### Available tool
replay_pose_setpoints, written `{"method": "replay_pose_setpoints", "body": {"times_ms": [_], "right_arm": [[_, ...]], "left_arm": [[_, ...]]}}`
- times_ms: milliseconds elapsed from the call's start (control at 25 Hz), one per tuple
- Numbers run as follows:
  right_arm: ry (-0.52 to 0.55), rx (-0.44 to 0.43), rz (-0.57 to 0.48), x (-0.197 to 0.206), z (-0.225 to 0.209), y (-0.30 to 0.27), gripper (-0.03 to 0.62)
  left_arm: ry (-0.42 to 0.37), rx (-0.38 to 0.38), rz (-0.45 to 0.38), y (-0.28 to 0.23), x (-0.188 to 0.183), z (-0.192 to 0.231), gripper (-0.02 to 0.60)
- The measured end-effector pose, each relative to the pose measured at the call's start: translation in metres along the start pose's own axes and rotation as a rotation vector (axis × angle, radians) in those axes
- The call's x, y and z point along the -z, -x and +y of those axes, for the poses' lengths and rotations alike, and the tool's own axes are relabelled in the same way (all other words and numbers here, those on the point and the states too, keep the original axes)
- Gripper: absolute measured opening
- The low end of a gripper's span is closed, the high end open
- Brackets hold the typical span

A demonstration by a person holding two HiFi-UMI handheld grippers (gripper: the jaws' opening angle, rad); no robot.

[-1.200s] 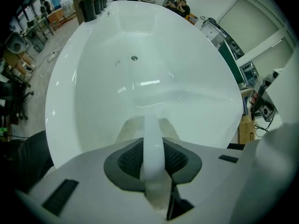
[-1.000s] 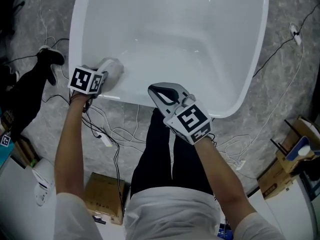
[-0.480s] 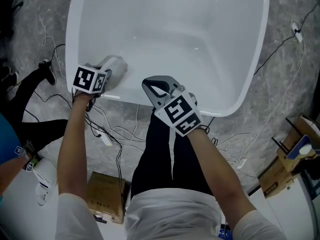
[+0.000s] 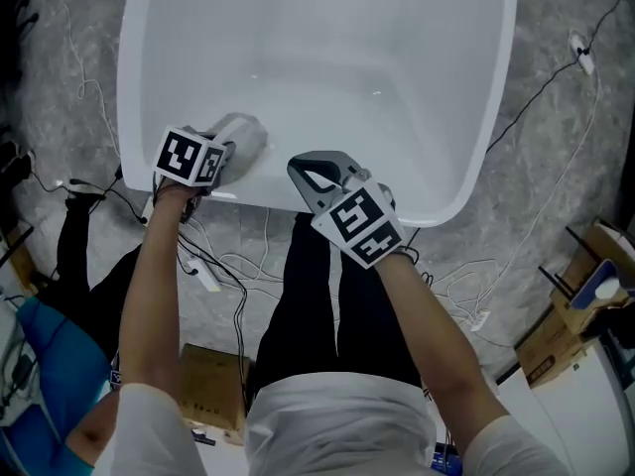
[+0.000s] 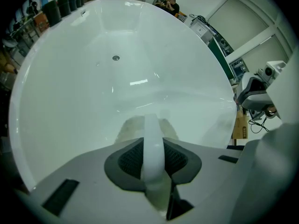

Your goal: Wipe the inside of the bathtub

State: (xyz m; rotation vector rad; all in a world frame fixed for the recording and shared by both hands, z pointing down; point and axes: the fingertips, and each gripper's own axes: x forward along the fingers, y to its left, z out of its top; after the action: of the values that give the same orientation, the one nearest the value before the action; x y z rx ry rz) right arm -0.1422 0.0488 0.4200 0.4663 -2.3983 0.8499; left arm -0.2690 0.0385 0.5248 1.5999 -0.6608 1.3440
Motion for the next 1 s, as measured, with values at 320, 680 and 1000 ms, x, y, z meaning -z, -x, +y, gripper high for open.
{"method": "replay_pose_setpoints", "body": {"times_ms": [320, 680, 1000], "right_arm": [[-0.016, 0.026, -0.005, 0.013, -0.016, 0.026, 0.02], [-0.041, 0.058, -0.012, 0.031, -0.029, 0.055, 0.02], [-0.065, 0.106, -0.002, 0.059, -0.042, 0.091, 0.02]], "left_arm": [[-0.023, 0.045, -0.001, -0.007, -0.015, -0.048, 0.095], [-0.049, 0.097, -0.024, -0.02, -0.034, -0.11, 0.095], [-0.05, 0.153, -0.04, -0.032, -0.053, -0.165, 0.095]]}}
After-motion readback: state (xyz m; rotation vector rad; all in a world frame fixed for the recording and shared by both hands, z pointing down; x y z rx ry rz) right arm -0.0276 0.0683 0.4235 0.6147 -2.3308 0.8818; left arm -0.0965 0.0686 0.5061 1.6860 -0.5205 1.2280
